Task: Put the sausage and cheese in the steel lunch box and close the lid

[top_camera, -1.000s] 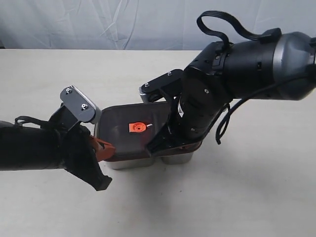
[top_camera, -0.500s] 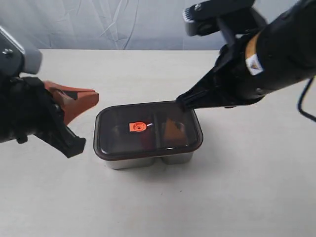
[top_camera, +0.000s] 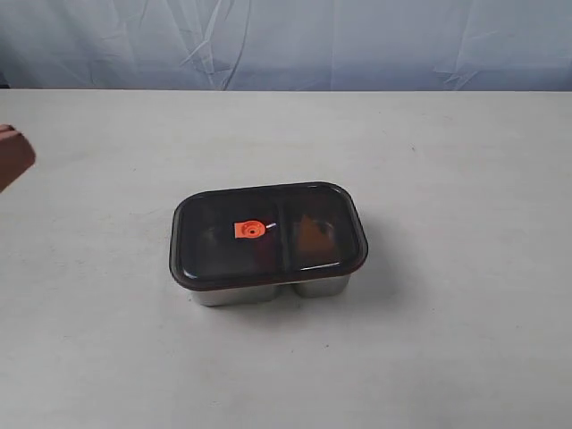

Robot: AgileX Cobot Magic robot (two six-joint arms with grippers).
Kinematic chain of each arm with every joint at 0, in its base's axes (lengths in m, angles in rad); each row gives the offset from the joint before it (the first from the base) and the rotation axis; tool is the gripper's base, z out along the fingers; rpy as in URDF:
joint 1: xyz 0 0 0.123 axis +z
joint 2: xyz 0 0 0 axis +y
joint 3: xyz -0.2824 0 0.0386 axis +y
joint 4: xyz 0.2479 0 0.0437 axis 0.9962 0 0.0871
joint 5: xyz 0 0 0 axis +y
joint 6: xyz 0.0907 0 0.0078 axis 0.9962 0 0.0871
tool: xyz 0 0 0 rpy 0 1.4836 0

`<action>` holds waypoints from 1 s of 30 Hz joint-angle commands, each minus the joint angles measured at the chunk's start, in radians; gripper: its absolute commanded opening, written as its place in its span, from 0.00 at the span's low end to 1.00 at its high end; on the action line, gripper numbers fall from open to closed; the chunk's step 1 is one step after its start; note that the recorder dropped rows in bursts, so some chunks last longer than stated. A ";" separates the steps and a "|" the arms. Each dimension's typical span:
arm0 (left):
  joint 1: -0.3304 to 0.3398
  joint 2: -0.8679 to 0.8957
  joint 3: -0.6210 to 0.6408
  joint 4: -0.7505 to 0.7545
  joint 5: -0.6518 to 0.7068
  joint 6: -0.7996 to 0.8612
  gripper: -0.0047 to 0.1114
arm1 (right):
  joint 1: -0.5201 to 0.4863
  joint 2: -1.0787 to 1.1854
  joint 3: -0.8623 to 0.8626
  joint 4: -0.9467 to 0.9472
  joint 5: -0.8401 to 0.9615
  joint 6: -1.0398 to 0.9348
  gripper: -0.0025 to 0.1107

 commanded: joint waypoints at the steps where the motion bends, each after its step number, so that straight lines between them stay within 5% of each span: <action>1: -0.002 -0.112 0.028 0.004 0.036 -0.012 0.04 | 0.006 -0.103 0.040 0.052 0.030 0.005 0.02; 21: 0.003 -0.190 0.039 0.015 0.038 -0.015 0.04 | 0.006 -0.147 0.040 0.120 0.018 0.009 0.02; 30: 0.294 -0.421 0.293 0.004 0.206 -0.170 0.04 | 0.006 -0.147 0.040 0.120 0.018 0.009 0.02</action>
